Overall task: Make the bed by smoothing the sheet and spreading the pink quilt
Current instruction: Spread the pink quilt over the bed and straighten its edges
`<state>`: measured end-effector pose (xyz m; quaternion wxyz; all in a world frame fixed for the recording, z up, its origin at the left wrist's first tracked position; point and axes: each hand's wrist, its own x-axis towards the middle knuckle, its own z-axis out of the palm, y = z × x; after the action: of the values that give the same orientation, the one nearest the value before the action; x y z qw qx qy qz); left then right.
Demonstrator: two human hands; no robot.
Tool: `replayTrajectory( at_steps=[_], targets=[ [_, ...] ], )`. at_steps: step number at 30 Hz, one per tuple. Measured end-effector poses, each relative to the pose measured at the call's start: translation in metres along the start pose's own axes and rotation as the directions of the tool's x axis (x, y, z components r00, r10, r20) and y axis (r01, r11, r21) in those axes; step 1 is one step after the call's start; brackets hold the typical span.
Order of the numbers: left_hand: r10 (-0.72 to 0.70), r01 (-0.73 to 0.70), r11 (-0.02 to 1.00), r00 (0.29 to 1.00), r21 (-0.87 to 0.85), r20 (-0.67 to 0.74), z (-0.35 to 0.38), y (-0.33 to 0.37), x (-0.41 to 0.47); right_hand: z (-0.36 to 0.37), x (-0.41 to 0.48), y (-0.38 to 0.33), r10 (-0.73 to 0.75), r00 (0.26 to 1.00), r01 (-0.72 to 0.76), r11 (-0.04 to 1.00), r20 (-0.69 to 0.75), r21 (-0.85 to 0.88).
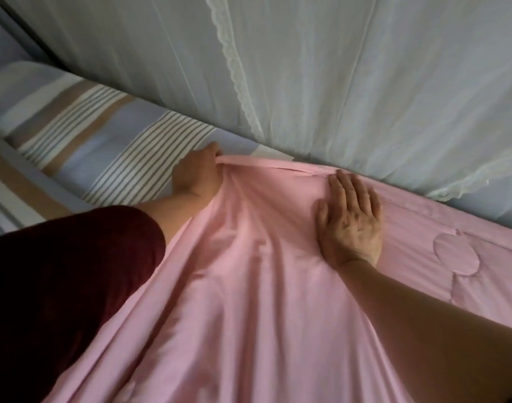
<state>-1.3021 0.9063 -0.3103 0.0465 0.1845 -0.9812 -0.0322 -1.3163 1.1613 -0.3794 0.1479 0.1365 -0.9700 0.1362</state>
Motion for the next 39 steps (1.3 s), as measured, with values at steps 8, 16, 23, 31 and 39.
replayTrajectory(
  at_steps=[8,16,23,31,39],
  targets=[
    [-0.198,0.19,0.98,0.968,-0.06,-0.158,0.06,0.023,-0.002,0.002,0.001,0.001,-0.001,1.0,0.001,1.0,0.022,-0.019],
    [-0.125,0.121,0.992,0.962,-0.028,-0.243,0.061,0.012,-0.001,-0.047,-0.116,-0.08,-0.102,0.992,0.09,0.983,0.07,0.157],
    [-0.105,0.077,0.981,0.982,-0.177,-0.158,0.059,0.007,-0.004,-0.024,-0.147,-0.102,-0.095,0.967,0.088,0.995,0.235,0.041],
    [0.04,-0.064,0.955,0.995,-0.29,-0.087,0.027,-0.021,-0.13,-0.029,-0.151,-0.102,-0.105,0.954,0.117,0.993,0.279,-0.027],
    [0.117,0.017,0.948,0.911,-0.318,0.396,-0.055,-0.099,-0.28,-0.087,-0.168,-0.143,0.065,0.778,0.045,0.986,0.625,-0.159]
  ],
)
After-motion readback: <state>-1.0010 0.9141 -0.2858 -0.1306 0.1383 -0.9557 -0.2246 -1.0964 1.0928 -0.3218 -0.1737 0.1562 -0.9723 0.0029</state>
